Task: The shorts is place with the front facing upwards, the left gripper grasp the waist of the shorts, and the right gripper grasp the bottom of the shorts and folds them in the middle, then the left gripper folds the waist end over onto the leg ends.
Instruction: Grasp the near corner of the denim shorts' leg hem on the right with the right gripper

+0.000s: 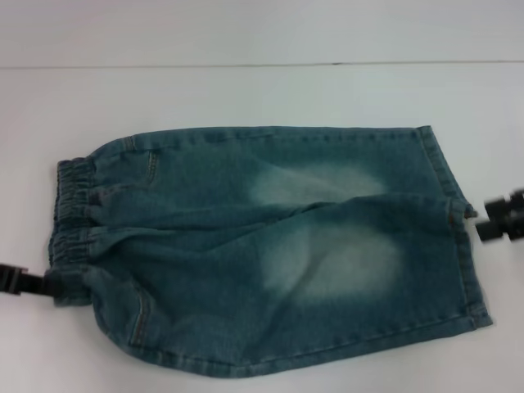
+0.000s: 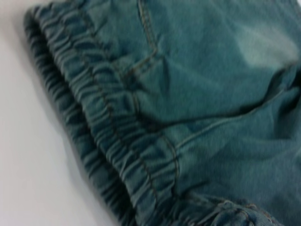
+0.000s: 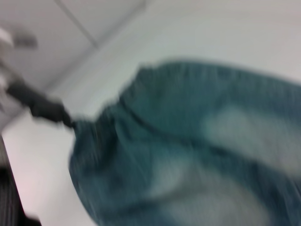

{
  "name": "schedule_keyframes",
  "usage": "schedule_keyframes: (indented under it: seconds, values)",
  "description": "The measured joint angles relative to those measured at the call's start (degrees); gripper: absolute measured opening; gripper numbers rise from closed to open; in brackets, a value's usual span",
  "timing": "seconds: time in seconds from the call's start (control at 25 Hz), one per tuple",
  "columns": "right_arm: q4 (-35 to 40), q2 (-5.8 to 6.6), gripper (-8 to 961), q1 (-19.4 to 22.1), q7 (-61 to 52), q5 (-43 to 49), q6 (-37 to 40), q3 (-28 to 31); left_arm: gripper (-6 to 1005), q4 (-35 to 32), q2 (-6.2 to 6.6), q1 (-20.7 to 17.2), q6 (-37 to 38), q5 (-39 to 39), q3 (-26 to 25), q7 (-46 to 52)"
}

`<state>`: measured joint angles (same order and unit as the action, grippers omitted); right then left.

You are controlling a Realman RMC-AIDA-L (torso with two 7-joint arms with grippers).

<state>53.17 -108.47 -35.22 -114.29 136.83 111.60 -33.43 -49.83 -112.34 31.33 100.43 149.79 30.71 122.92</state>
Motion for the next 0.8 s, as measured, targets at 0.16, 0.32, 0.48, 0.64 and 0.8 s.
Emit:
schedule_keyframes:
  seconds: [0.16, 0.32, 0.48, 0.64, 0.8]
  values:
    - [0.31, -0.41, 724, -2.58, 0.34, 11.31, 0.7, -0.98, 32, 0.14, 0.07, 1.24, 0.08, -0.03, -1.34, 0.03]
    - [-0.41, -1.06, 723, -3.26, -0.1, 17.21, 0.15, -5.22, 32, 0.14, 0.0, 1.49, -0.09, -0.15, -1.91, 0.04]
    - [-1.73, -1.46, 722, -3.35, -1.56, 18.98, -0.89, -8.53, 32, 0.17, -0.13, 1.43, -0.22, -0.22, -1.92, 0.04]
    - [-4.47, -1.78, 721, -3.88, -2.19, 20.7, -3.42, -10.02, 32, 0.18, -0.39, 1.16, -0.27, -0.27, -1.91, 0.03]
    - [-7.2, -2.29, 721, -5.28, -2.38, 23.8, -6.18, -10.28, 32, 0.26, -0.49, 1.14, -0.32, -0.31, -1.88, 0.04]
